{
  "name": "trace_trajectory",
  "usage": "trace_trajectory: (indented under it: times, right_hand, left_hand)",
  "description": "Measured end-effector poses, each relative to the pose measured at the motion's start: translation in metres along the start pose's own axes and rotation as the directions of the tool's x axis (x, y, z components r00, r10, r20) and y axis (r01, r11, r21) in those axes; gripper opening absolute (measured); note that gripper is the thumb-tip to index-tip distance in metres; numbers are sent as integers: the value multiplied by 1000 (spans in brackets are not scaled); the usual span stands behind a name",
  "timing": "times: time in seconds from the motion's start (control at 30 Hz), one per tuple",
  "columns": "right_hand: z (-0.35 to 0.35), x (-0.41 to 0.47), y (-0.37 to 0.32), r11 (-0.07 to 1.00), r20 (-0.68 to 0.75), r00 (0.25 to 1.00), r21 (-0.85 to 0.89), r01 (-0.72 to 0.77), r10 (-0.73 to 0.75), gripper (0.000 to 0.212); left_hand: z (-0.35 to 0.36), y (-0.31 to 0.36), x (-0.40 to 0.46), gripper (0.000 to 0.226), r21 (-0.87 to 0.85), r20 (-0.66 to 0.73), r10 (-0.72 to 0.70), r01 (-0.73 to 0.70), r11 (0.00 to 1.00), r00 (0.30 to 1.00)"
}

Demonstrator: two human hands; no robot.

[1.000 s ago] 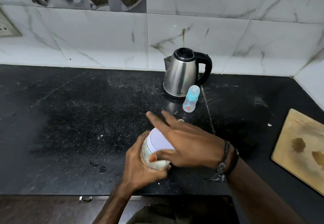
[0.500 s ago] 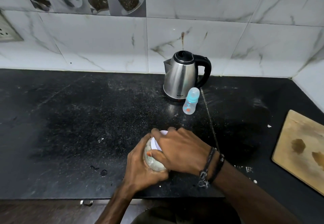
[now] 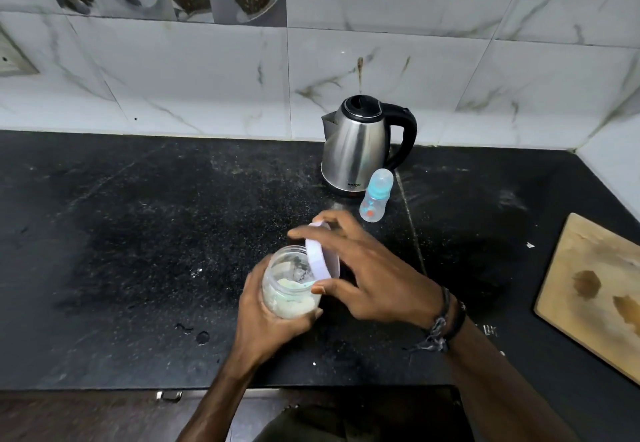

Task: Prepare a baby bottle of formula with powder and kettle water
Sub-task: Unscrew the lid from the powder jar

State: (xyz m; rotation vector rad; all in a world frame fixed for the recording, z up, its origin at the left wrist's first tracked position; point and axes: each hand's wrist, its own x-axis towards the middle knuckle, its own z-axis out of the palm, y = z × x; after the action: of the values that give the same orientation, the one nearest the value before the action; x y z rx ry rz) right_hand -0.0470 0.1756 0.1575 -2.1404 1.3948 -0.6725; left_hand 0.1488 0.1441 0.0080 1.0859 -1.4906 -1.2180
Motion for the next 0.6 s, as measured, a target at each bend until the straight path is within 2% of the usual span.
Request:
trace_trajectory:
  times: [0.17, 0.3, 0.37, 0.6]
  right_hand:
    - [15, -9, 26, 979, -228, 959, 151, -138, 170, 62]
    - [41, -13, 54, 975, -324, 921, 120, -187, 217, 51]
    - [54, -17, 67, 968, -334, 909, 78, -237, 250, 45]
    - [100, -19, 99, 916, -215, 908, -107, -387, 359, 39]
  left_hand:
    - [-12, -5, 10, 102, 66, -38, 44, -41, 997, 998]
    - [-19, -10, 14, 98, 73, -52, 45, -42, 996, 998]
    - [-23, -15, 13, 100, 88, -58, 48, -43, 995, 997]
    - [-29, -36, 14, 101, 118, -47, 7, -1, 993, 999]
